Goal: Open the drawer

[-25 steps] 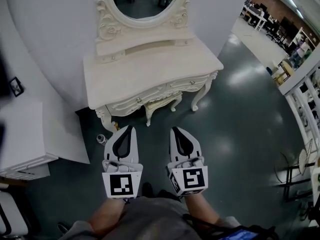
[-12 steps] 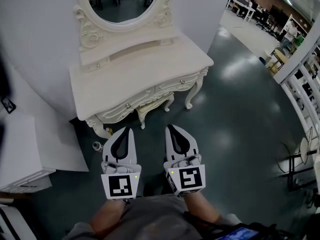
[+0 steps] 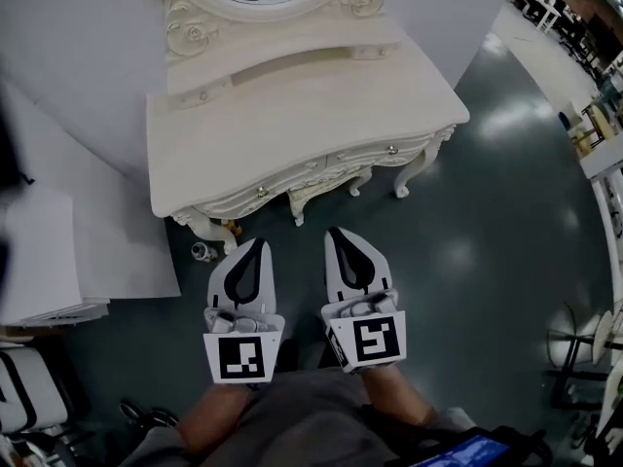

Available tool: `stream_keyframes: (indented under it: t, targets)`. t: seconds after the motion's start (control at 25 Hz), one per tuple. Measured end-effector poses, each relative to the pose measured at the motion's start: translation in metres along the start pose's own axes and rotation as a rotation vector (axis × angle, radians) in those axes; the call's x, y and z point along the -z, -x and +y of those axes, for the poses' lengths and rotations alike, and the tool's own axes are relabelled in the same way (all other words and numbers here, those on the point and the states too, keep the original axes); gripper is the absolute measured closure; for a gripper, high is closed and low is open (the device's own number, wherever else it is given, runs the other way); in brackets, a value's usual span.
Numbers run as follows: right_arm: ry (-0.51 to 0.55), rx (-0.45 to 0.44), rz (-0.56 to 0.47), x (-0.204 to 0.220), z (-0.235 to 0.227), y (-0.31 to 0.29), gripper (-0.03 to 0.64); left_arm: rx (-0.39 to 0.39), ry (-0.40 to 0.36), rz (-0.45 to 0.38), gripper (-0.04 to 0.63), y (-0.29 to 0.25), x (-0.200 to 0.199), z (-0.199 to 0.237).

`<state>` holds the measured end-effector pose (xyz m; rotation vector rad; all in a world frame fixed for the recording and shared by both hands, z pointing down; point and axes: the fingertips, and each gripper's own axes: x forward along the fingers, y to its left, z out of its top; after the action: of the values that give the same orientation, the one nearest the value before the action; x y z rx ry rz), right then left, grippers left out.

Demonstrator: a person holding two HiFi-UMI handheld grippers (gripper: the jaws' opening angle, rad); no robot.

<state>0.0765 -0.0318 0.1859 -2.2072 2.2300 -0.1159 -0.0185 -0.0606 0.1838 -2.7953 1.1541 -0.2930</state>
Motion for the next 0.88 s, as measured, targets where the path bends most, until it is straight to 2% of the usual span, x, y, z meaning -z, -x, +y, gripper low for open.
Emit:
stream_keyframes:
  t: [0.16,0.44,0.68,0.88]
  targets:
    - [-0.005,-0.082,0.001,-0.008,-0.027,-0.034,0.602,-0.096,0.0,0.009,0.58,-0.038,-0.011,0.008]
    - [0.007,-0.207,-0.042,-0.035,-0.056,-0.074,0.602,-0.237,-0.023,-0.027,0.58,-0.075,-0.048,0.02]
    - [0.018,-0.276,-0.079,-0.053,-0.066,-0.1,0.601,-0.322,-0.046,-0.056,0.58,-0.09,-0.07,0.033]
    - [0.026,-0.318,-0.082,-0.054,-0.062,-0.12,0.603,-0.376,-0.019,-0.043,0.58,-0.093,-0.065,0.048]
